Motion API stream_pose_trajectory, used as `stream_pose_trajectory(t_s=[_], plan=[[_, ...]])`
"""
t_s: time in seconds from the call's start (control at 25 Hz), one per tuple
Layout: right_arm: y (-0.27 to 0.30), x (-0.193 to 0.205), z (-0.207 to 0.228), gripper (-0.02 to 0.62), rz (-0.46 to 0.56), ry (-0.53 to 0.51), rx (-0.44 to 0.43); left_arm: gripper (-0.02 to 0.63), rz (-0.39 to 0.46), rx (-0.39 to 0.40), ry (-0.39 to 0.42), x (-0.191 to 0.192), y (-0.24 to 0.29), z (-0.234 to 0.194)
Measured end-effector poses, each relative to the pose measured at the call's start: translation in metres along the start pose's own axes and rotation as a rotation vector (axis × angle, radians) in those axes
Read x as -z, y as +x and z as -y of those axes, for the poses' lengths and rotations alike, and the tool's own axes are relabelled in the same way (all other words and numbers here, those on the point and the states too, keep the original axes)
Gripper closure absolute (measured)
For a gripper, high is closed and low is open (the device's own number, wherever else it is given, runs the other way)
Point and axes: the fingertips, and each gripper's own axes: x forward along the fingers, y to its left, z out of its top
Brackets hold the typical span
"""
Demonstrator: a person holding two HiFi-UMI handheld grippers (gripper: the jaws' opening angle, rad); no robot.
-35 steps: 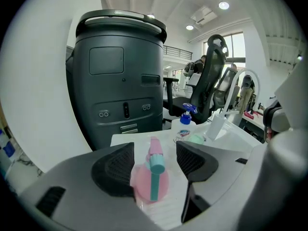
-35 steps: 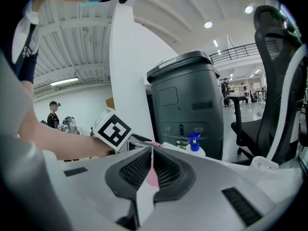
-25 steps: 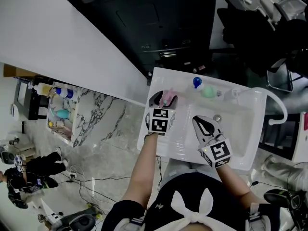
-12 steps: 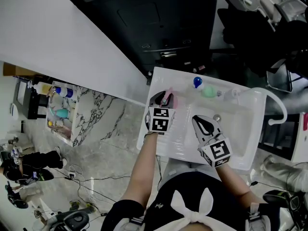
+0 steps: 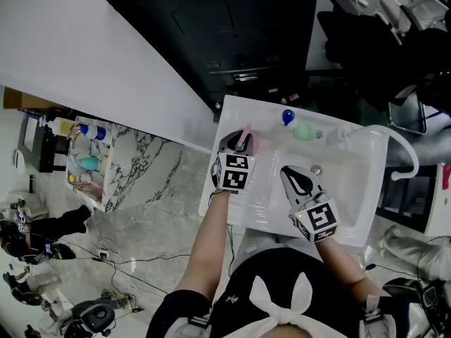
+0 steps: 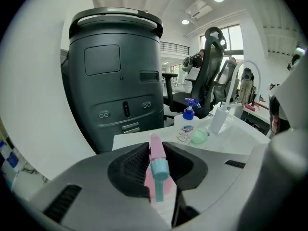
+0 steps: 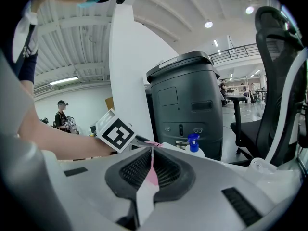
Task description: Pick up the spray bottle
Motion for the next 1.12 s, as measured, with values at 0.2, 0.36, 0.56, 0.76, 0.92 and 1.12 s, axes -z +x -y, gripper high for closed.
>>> stream_pose_trajectory(t_s=[0.2, 0.36, 0.56, 0.76, 0.92, 1.12], plan=[[-0.004, -0.002, -0.002, 0.566, 0.006, -0.004, -0.004, 0.509, 0.005, 0.0, 0.009, -0.003, -0.002, 0.002], [-0.007, -0.004, -0.003, 0.566, 0.007, -0.011, -0.011, 0.509, 0.018, 0.004, 0.012, -0.011, -0.007, 0.003], [-0.009, -0.008, -0.007, 0.566, 0.016, -0.024, -0.022, 0.509, 0.065, -0.011, 0.022, -0.026, -0.016, -0.001], [-0.012, -0.015, -0.008, 0.566, 0.031, -0.036, -0.03, 0.509, 0.079, -0.033, -0.009, -0.037, -0.028, -0.004], [-0.015, -0.021, -0.008, 0.566, 0.046, -0.046, -0.026, 0.509, 0.111, -0.043, -0.015, -0.048, -0.038, -0.006], [-0.017, -0.025, -0.005, 0.566, 0.06, -0.052, -0.019, 0.509, 0.164, -0.059, -0.011, -0.067, -0.053, -0.004]])
